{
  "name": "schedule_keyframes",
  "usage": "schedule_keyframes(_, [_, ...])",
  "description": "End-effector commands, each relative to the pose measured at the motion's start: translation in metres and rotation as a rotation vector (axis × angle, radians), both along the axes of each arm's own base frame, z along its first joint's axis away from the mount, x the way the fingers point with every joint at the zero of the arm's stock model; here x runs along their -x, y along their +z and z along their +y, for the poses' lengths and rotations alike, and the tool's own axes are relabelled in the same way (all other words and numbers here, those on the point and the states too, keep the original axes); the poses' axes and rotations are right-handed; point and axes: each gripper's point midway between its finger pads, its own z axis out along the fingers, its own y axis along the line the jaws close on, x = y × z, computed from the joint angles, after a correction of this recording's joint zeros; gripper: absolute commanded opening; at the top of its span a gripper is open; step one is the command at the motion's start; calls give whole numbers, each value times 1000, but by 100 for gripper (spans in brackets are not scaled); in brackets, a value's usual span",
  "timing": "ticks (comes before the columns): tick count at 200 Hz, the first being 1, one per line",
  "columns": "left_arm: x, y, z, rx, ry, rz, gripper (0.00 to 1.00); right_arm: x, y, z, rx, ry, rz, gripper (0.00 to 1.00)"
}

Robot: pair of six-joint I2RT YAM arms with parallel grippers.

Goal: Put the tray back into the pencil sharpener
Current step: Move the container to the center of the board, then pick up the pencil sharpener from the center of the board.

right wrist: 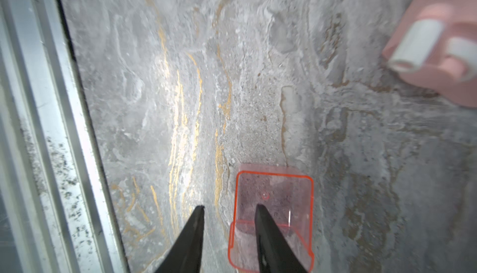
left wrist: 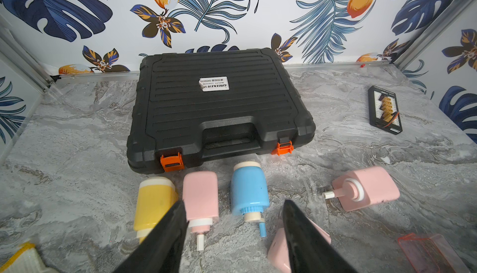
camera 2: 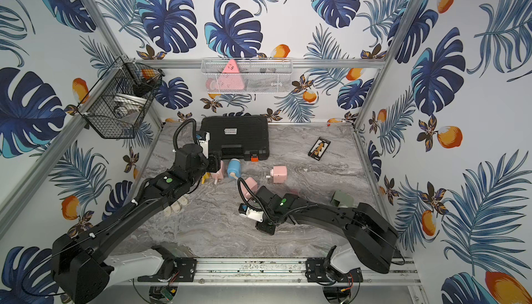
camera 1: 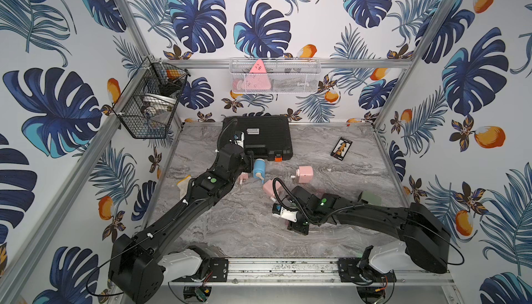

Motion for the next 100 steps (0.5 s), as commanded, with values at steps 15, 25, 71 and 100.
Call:
schedule_keyframes(15, [-2,2,-6,39,-19,-6,63,-40,56,18,-289,-293,-119,40])
schedule_keyframes(25, [-1,-2,-8,62,-15,17,64,-56,65,12,-340,-440,-135,41])
schedule_keyframes(71, [24,-53,-24,255,-34,215,66,-102,70,-18,-326,-832,-60,48])
schedule_keyframes(100, [41,-78,-29,355,-18,314,66,-114,57,-14,-215,-874,73,58])
